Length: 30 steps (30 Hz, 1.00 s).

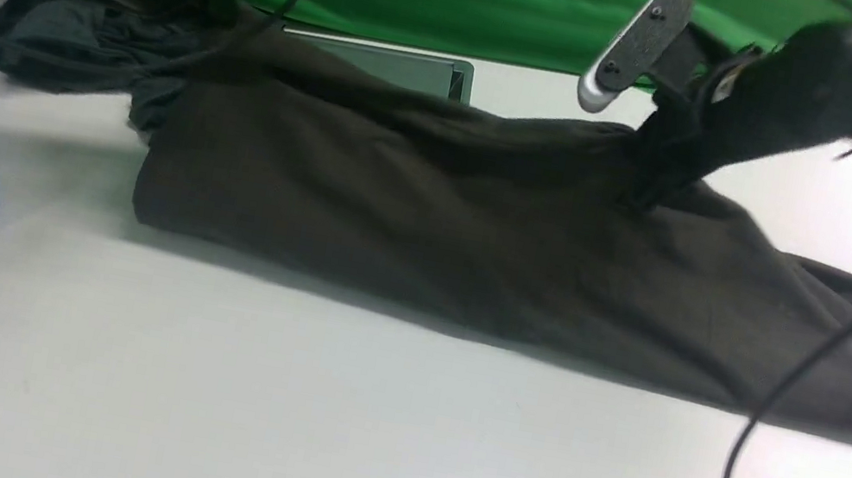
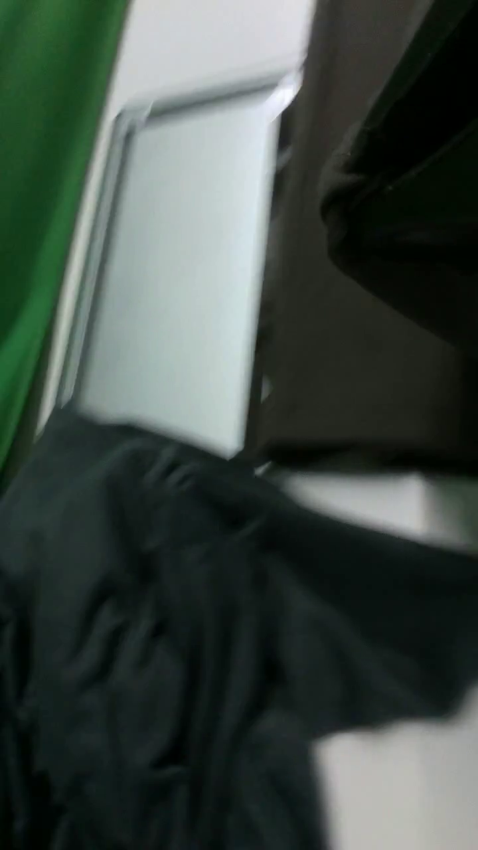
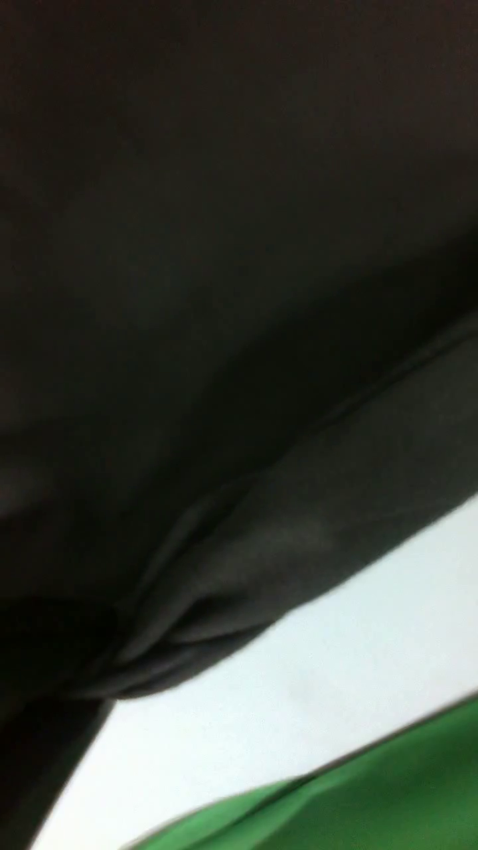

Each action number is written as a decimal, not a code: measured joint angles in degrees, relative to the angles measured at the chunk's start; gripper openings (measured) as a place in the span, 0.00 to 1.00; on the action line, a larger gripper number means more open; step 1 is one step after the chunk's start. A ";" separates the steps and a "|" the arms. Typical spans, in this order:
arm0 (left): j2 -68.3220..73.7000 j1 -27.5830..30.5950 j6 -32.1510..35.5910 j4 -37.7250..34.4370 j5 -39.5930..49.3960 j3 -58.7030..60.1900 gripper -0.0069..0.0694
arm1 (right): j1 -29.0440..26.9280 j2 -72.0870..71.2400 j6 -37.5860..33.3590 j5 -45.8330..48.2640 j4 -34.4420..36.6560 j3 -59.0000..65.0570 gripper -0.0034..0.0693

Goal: Fold a long-sleeved shirt on a white desktop.
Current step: 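Fold the black garment in half by bringing its near edge over to the far edge, then grasp the waist and leg ends of the folded dark trousers and straighten them on the table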

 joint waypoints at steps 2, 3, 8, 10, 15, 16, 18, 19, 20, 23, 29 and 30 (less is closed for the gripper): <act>5.20 -0.48 0.26 -0.23 -2.65 -1.79 0.26 | -0.66 4.06 5.12 -5.42 -0.05 -0.18 0.26; 5.90 -0.55 0.26 -0.23 -2.75 -2.04 0.27 | -0.81 4.32 5.87 -5.70 -0.05 -0.18 0.28; 8.03 -0.67 0.26 0.89 -0.10 -3.23 0.54 | -1.28 4.74 14.70 -7.01 -0.10 -0.13 0.74; 7.11 -0.61 0.26 1.95 1.73 -3.56 0.62 | -1.28 3.26 16.56 -5.96 -0.10 -0.13 0.81; -3.06 1.65 -0.89 8.56 17.42 -7.56 0.94 | -1.28 -9.63 23.87 2.66 -0.16 -0.18 0.85; -5.44 2.27 -2.37 9.64 20.08 -7.92 0.97 | -1.28 -11.95 25.37 4.50 -0.16 -0.18 0.84; -10.55 4.30 -7.07 11.79 27.60 -7.75 0.99 | -1.28 -18.00 31.83 10.19 0.38 -0.38 0.83; -12.24 5.03 -8.56 12.35 29.06 -7.30 0.99 | -1.28 -20.45 33.30 12.33 0.84 -0.38 0.82; -12.65 5.20 -8.85 12.41 29.84 -6.86 1.00 | -1.28 -20.45 33.65 12.88 0.84 -0.38 0.82; -19.55 6.71 -13.63 12.62 30.60 4.53 1.00 | -1.28 -27.82 38.75 21.24 3.58 2.22 0.82; -23.13 6.66 -14.56 -1.12 14.06 27.90 1.00 | -1.28 -34.37 40.88 20.53 6.33 12.61 0.82; -23.13 6.66 -14.25 -5.85 9.62 31.81 1.00 | -1.28 -35.06 41.00 20.02 6.62 14.12 0.82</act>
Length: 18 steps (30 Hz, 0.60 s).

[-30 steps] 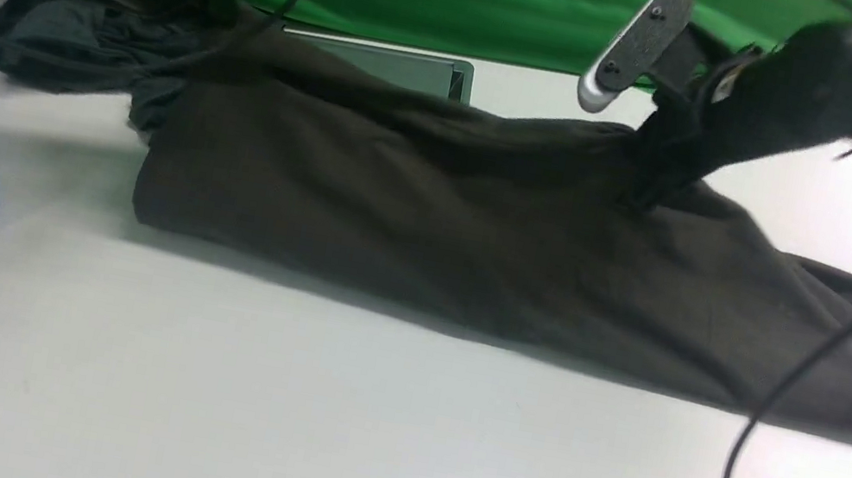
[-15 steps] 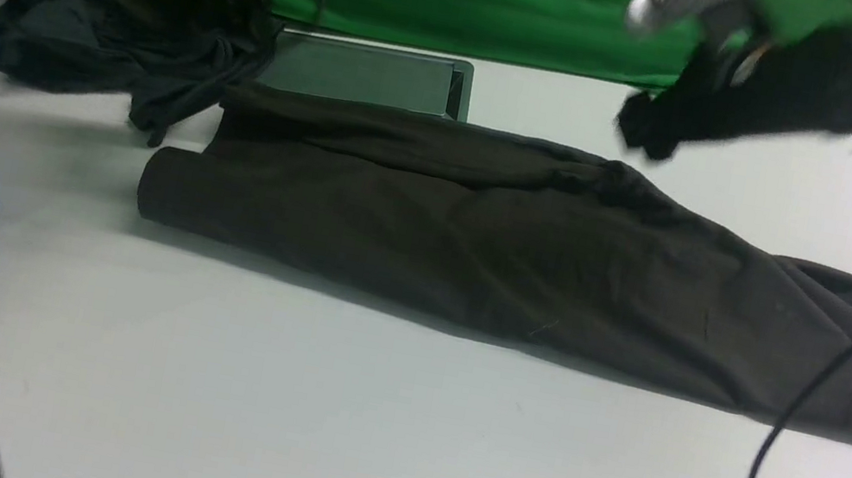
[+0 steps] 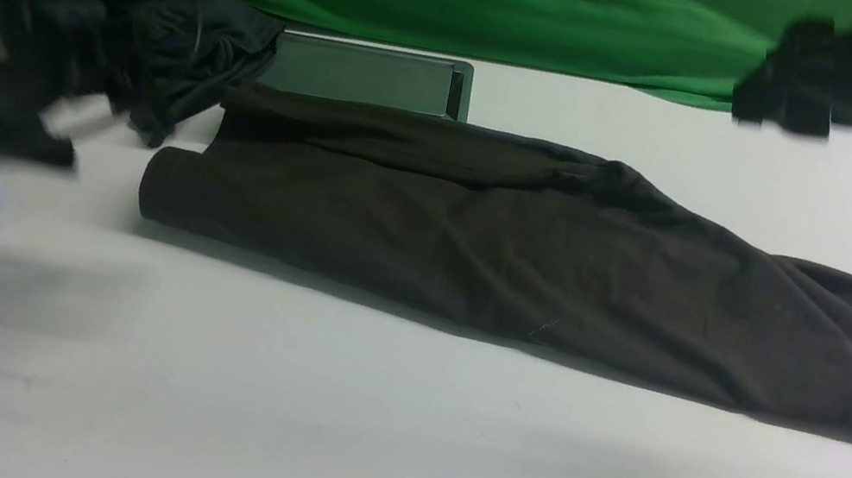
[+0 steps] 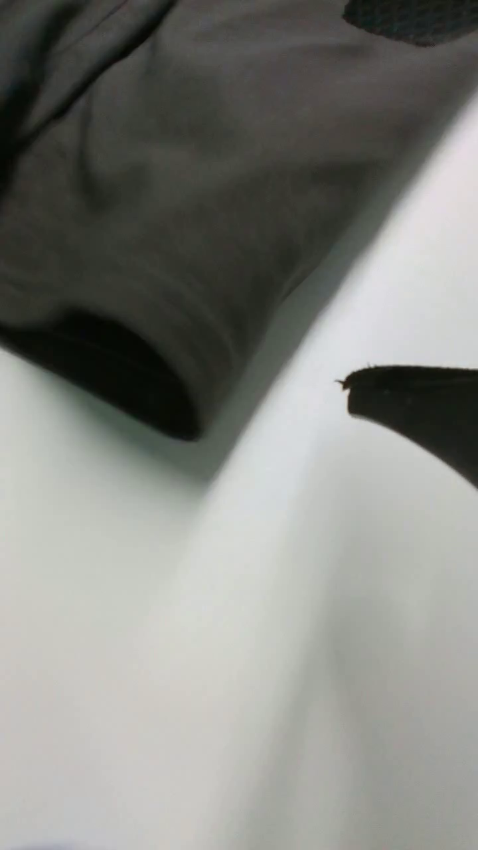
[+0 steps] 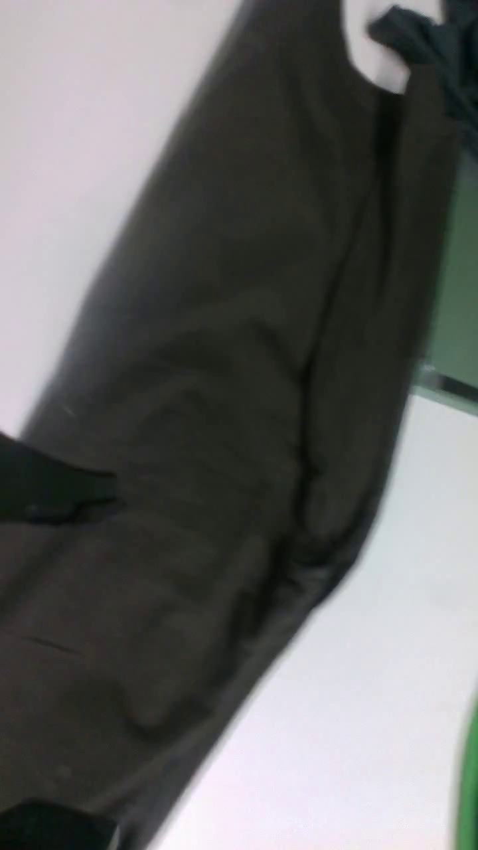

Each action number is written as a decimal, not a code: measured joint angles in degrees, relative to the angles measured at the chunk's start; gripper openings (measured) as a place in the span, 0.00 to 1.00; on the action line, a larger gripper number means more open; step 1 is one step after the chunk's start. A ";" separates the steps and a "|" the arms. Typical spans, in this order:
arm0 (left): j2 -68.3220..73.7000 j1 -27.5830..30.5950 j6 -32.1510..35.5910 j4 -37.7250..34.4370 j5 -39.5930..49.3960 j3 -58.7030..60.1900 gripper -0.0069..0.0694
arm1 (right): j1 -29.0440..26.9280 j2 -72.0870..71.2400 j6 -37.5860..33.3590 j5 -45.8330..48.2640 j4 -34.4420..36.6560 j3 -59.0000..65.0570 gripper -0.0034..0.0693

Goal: Fold a long-sleeved shirt on a white desktop.
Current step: 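Grasp the waist and leg ends of the folded dark trousers and straighten them on the table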

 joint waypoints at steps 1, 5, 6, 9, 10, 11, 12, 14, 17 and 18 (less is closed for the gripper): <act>0.00 0.00 0.91 -2.37 -2.89 2.27 1.00 | 0.00 -0.46 0.05 -0.16 0.06 1.01 0.82; 0.89 -0.31 9.05 -14.66 -12.64 7.86 1.00 | 0.00 -1.34 0.04 -0.46 0.11 3.63 0.82; 1.72 -0.47 13.01 -19.07 -15.11 8.75 1.00 | 0.00 -1.48 -0.01 -0.39 0.19 4.46 0.82; 4.39 -0.88 23.03 -29.38 -17.13 8.91 1.00 | 0.00 -1.55 -0.28 -0.39 0.39 5.36 0.82; 5.55 -1.03 26.68 -32.87 -17.42 8.80 1.00 | 0.00 -1.55 -0.37 -0.39 0.44 5.36 0.82; 5.81 -1.10 27.41 -33.56 -17.42 8.70 1.00 | 0.00 -1.55 -0.44 -0.39 0.44 5.42 0.82; 8.17 -1.39 33.34 -39.57 -16.94 7.99 1.00 | 0.00 -1.55 -0.83 -0.39 0.51 5.61 0.82; 10.12 -1.55 37.11 -42.15 -16.85 7.16 1.00 | 0.00 -1.55 -1.07 -0.39 0.51 5.64 0.82; 14.32 -1.68 42.09 -45.36 -15.87 4.02 1.00 | 0.00 -1.55 -1.29 -0.39 0.51 5.67 0.82; 15.24 -1.68 42.63 -45.71 -15.47 3.33 1.00 | 0.00 -1.55 -1.29 -0.39 0.51 5.67 0.82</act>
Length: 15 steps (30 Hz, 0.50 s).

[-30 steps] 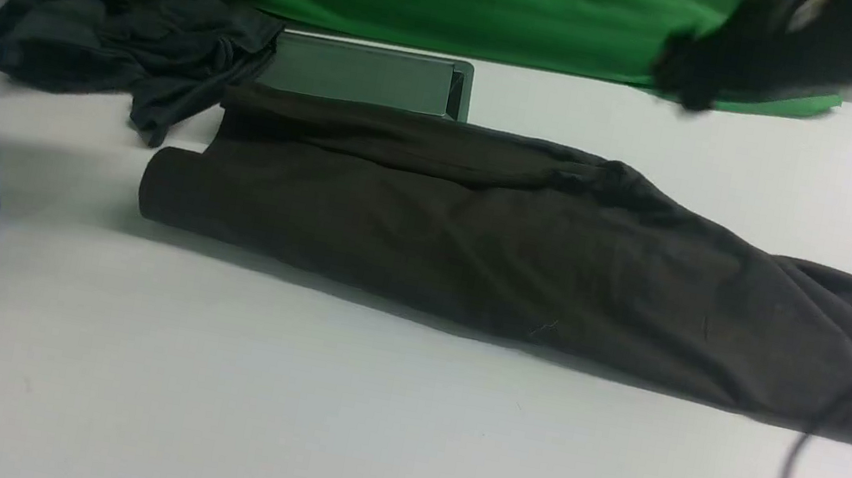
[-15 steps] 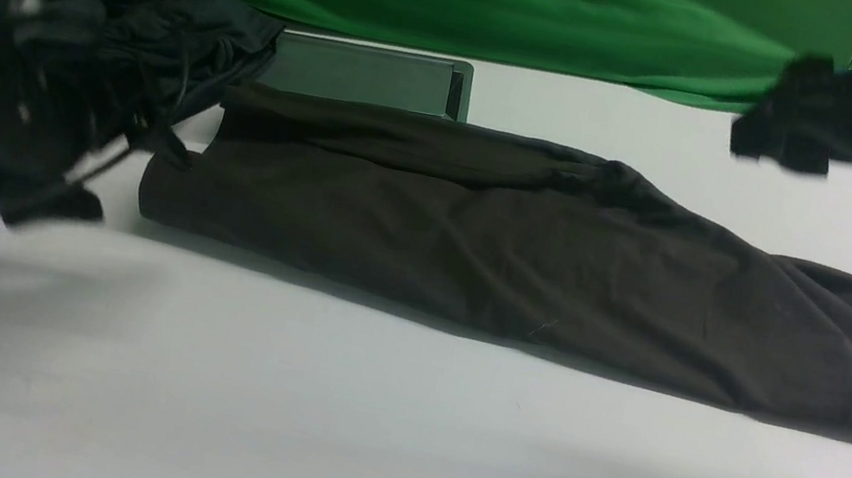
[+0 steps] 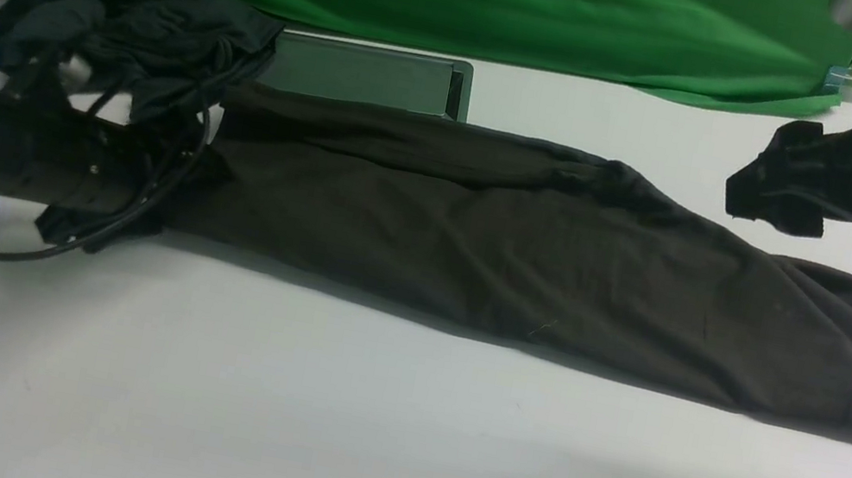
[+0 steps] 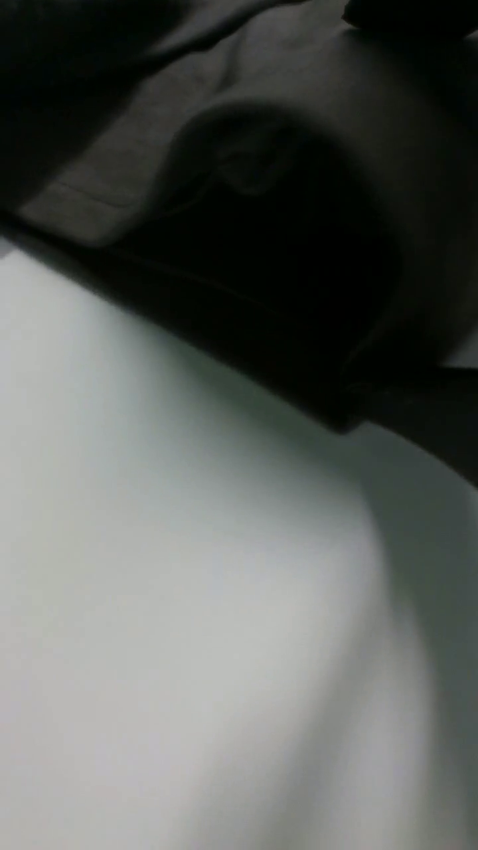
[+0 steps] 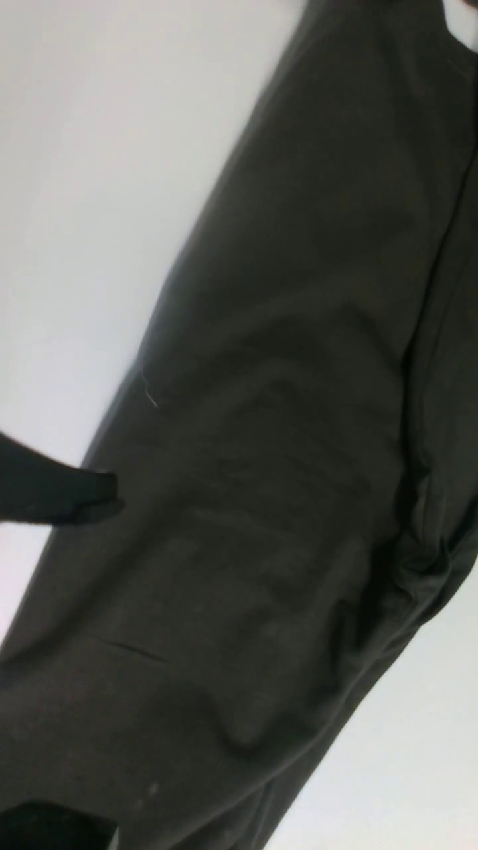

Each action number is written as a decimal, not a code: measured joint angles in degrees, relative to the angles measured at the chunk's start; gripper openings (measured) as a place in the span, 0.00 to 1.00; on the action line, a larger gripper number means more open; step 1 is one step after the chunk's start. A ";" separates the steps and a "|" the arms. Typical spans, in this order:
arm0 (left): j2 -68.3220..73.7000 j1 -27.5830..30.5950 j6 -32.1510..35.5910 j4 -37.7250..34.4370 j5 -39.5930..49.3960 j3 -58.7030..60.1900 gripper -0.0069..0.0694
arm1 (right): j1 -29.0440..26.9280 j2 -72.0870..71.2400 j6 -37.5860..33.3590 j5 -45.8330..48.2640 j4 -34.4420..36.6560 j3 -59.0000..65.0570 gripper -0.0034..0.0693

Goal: Fold a long-sleeved shirt on a white desktop.
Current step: 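Grasp the waist and leg ends of the folded dark trousers and straighten them on the table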

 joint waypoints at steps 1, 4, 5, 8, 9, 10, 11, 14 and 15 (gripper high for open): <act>0.86 0.00 0.66 -0.53 0.36 -0.93 0.99 | 0.00 0.00 0.00 0.00 0.00 0.00 0.82; 1.71 0.00 2.27 -0.86 0.72 -1.94 0.93 | 0.00 0.00 -0.05 0.00 0.08 0.00 0.82; 1.77 0.00 3.26 -0.86 0.77 -1.96 0.89 | 0.00 0.00 -0.05 0.00 0.08 0.00 0.82; 1.77 0.13 5.79 -0.31 1.17 -1.96 0.72 | 0.00 -0.04 -0.16 0.00 0.08 0.00 0.78; 1.77 0.30 6.13 -0.15 1.47 -1.96 0.64 | 0.00 -0.04 -0.16 0.00 0.08 0.05 0.75; 1.77 0.70 6.57 0.07 2.64 -1.96 0.52 | 0.00 -0.04 -0.28 0.00 0.08 0.04 0.68; 1.77 1.23 6.71 0.14 3.96 -1.96 0.42 | 0.00 -0.12 -0.30 0.04 0.08 0.04 0.62; 1.77 3.60 6.84 0.38 9.15 -1.96 0.28 | 0.00 -1.16 -0.36 -0.11 0.10 0.04 0.28; 1.77 4.24 6.84 0.55 10.35 -1.90 0.28 | 0.00 -1.76 -0.36 -0.28 0.10 0.04 0.20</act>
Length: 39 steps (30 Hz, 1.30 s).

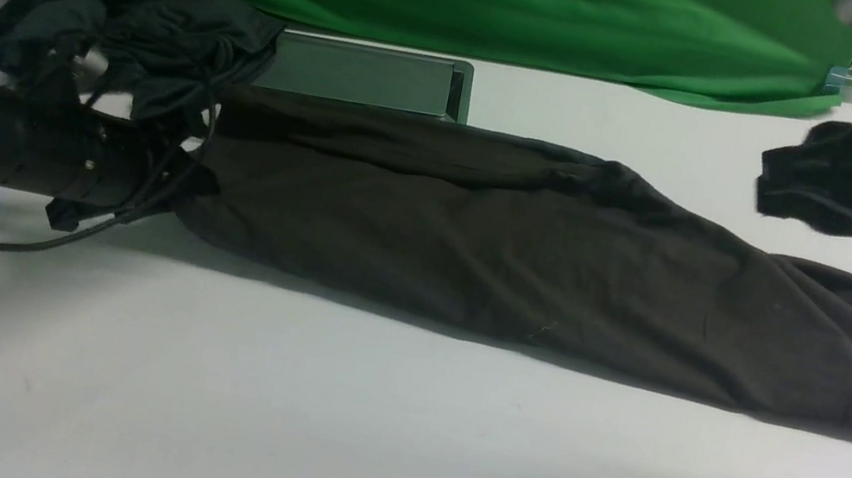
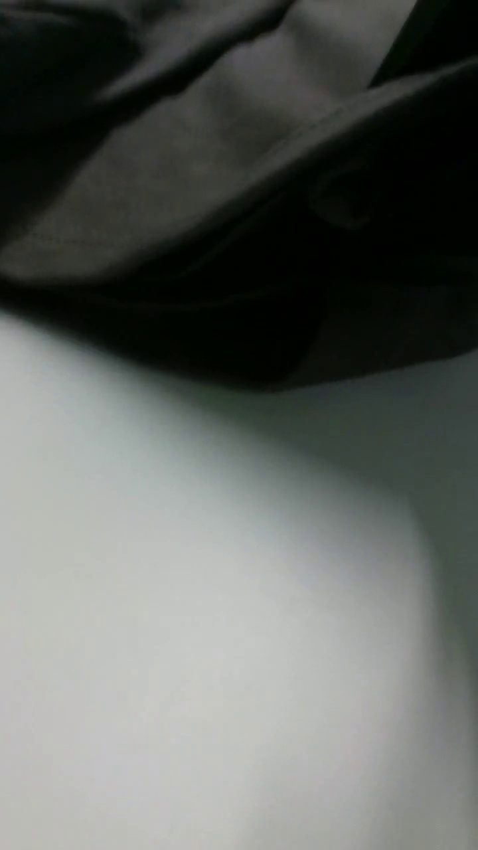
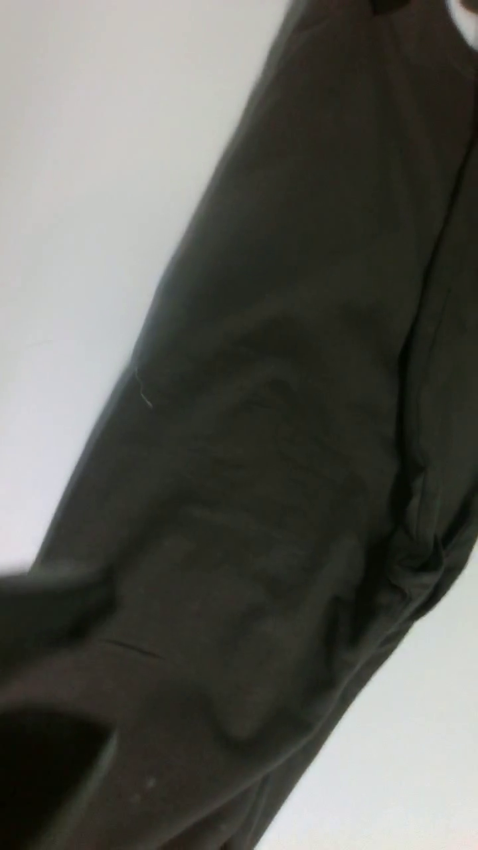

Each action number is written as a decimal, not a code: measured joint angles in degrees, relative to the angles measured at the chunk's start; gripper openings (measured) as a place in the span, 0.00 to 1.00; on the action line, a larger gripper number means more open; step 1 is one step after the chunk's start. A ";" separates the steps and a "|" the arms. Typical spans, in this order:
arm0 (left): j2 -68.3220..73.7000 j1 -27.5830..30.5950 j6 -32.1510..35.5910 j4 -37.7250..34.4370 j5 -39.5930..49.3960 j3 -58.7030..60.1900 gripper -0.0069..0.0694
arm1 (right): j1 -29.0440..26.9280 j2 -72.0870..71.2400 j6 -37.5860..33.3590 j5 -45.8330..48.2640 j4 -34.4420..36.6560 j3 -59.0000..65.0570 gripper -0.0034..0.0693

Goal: Fold a long-sleeved shirt on a white desktop.
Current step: 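Grasp the waist and leg ends of the folded dark trousers and straighten them on the table, then fold the garment over onto itself on the table with the left gripper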

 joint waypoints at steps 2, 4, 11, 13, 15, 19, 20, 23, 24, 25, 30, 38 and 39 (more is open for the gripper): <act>-0.31 1.16 0.00 0.28 1.51 0.20 0.28 | 0.00 -0.91 0.00 -0.41 0.04 0.00 0.14; -2.37 3.14 0.25 0.62 3.16 1.34 0.28 | 0.00 -3.30 0.21 -1.73 0.04 0.00 0.09; -12.33 6.89 0.76 3.74 3.71 2.34 0.28 | 0.00 -9.20 0.39 -3.81 0.04 0.00 0.08; -15.54 8.02 -2.75 8.07 3.43 2.34 0.28 | 0.00 -10.53 0.39 -3.94 0.04 0.00 0.08; -18.22 9.00 -7.28 13.50 2.35 2.48 0.28 | 0.00 -11.46 0.39 -3.96 0.04 0.00 0.09; -20.32 9.63 -9.64 17.68 0.19 2.72 0.28 | 0.00 -11.80 0.39 -3.98 0.06 0.00 0.11; -20.54 9.63 -9.79 17.96 -0.05 2.33 0.28 | 0.00 -11.80 0.39 -3.98 0.06 0.00 0.11; -20.74 8.67 -9.84 16.64 0.21 -0.45 0.28 | 0.00 -11.80 0.46 -3.93 0.06 0.00 0.13; -20.74 7.75 -9.92 15.50 0.09 -1.86 0.28 | 0.00 -11.80 0.49 -3.93 0.06 0.00 0.13; -20.74 7.03 -9.97 14.90 0.01 -3.14 0.28 | 0.00 -11.80 0.56 -3.93 0.06 0.00 0.13; -19.13 -4.50 -9.97 13.03 -1.33 -13.43 0.28 | 0.00 -11.80 0.60 -3.93 0.06 0.00 0.15; -0.73 -35.77 -11.73 15.64 0.97 -38.22 0.28 | 0.00 -11.91 0.62 -2.28 0.06 0.00 0.18; 4.21 -40.26 -12.40 15.69 3.88 -41.80 0.28 | 0.00 -11.93 0.67 -1.60 0.06 0.00 0.18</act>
